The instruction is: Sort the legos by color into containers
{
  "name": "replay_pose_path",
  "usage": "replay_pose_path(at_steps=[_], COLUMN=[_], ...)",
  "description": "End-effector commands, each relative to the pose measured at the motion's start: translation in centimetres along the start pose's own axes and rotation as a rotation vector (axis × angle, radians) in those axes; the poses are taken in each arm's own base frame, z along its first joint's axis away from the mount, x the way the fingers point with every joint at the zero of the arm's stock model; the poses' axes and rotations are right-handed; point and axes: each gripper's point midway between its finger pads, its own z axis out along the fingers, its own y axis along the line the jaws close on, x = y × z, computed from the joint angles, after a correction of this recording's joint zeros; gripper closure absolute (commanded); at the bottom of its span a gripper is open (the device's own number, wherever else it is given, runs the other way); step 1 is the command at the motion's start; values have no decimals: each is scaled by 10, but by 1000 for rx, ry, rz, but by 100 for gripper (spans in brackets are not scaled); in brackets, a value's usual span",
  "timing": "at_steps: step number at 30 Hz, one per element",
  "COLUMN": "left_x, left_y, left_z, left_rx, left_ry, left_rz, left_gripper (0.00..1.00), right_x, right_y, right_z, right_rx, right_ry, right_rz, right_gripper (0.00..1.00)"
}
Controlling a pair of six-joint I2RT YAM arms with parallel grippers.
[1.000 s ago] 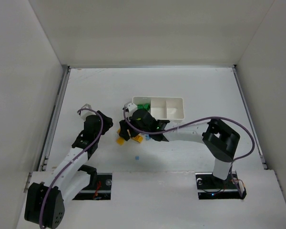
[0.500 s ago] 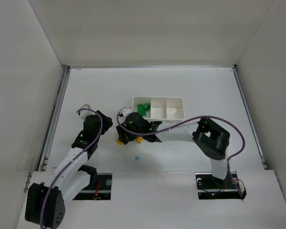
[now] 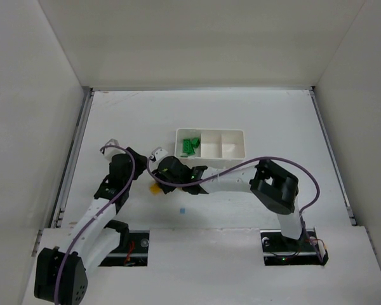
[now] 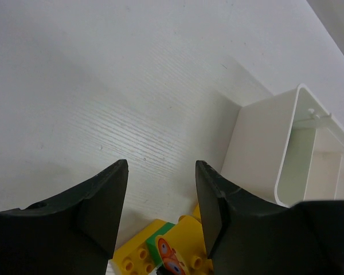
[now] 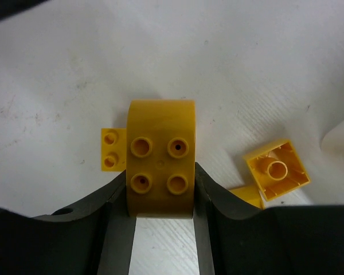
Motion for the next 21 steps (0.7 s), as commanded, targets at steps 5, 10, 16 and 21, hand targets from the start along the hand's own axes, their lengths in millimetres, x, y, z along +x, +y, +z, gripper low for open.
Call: replay_pose_path(at_steps=[5,10,16,21], left_x=[-1,-2,-8,-17], left_y=[7,7,1,-22], left_z=[-3,-4,-8,-15], left_rx=[-16,-12,10,110], left_ry=[-12,-13,-21,-29], left_rz=[-32,-37,-47,-71], left_gripper=[52,51,48,48], right_x=[-6,-7,-39,-68], right_y=[-4,-3,-1,-14], right_z=[6,6,-21,-57], right_rx=[80,89,76,41], right_ry=[-21,-30,-140,-238], right_rz=[-37,-27,38,134], right_gripper=[58,73,86,85])
